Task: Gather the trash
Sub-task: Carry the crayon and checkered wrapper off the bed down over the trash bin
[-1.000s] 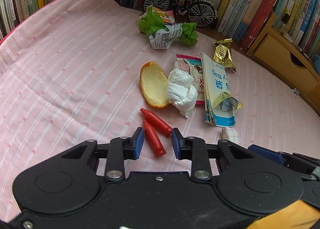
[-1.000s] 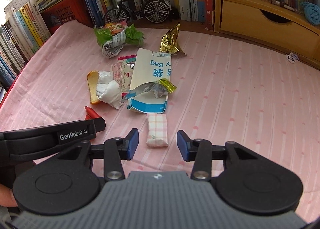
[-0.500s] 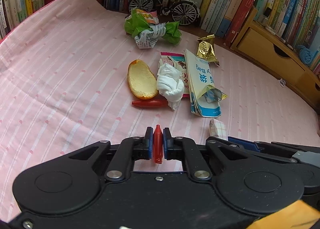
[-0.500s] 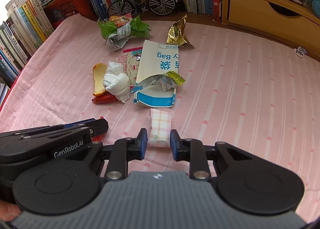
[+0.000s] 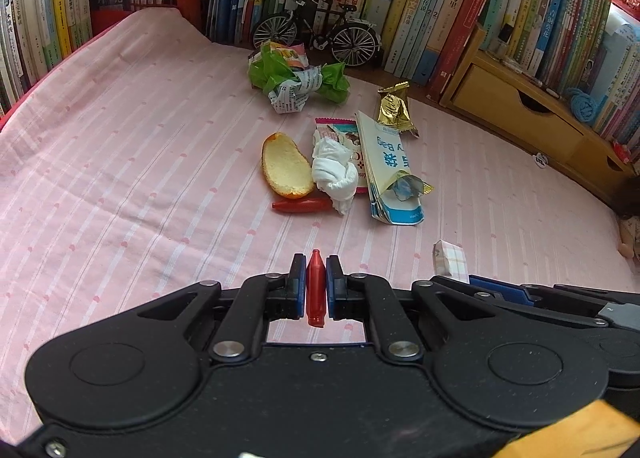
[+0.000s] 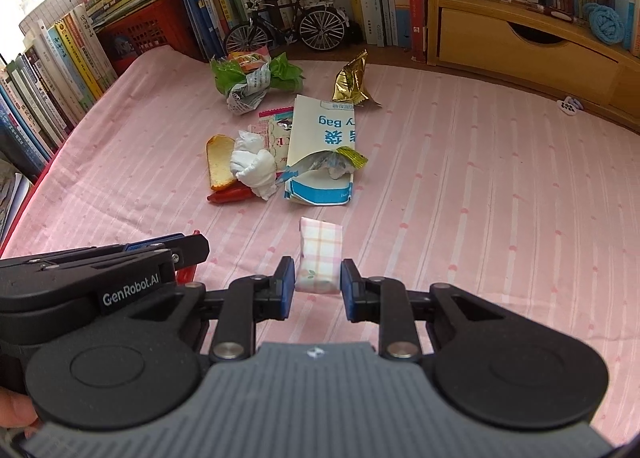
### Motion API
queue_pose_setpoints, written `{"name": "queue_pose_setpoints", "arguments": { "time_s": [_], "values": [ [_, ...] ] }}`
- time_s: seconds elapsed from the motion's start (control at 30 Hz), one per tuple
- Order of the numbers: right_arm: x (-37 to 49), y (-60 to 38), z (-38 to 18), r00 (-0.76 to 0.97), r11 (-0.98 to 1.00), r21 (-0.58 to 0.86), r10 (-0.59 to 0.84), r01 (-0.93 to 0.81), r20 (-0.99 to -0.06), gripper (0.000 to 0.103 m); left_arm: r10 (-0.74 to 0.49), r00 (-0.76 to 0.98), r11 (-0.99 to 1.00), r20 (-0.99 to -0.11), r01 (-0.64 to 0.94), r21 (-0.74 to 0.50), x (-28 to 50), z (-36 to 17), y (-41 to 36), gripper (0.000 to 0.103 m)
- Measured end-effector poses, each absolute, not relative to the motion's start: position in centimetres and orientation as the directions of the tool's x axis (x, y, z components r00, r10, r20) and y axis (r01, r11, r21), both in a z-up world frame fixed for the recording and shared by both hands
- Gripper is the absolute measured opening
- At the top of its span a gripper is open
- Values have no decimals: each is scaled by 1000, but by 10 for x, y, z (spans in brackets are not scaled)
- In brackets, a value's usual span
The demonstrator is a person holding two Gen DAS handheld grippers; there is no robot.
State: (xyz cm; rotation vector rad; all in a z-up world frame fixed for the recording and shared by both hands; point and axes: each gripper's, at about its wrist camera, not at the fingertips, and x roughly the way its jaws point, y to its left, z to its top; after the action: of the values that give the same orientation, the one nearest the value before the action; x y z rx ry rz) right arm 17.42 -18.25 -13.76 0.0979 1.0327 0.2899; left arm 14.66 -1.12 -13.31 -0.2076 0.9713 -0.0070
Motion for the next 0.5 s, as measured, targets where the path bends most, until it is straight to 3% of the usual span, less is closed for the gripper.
{"name": "queue_pose_setpoints", "arguments": {
  "time_s": [0.5],
  "values": [
    [75,-163,-94,523,963,183,262,-199,-811,30,-116,614,977,-780,-70,-201,40,-85,22,9]
  ]
}}
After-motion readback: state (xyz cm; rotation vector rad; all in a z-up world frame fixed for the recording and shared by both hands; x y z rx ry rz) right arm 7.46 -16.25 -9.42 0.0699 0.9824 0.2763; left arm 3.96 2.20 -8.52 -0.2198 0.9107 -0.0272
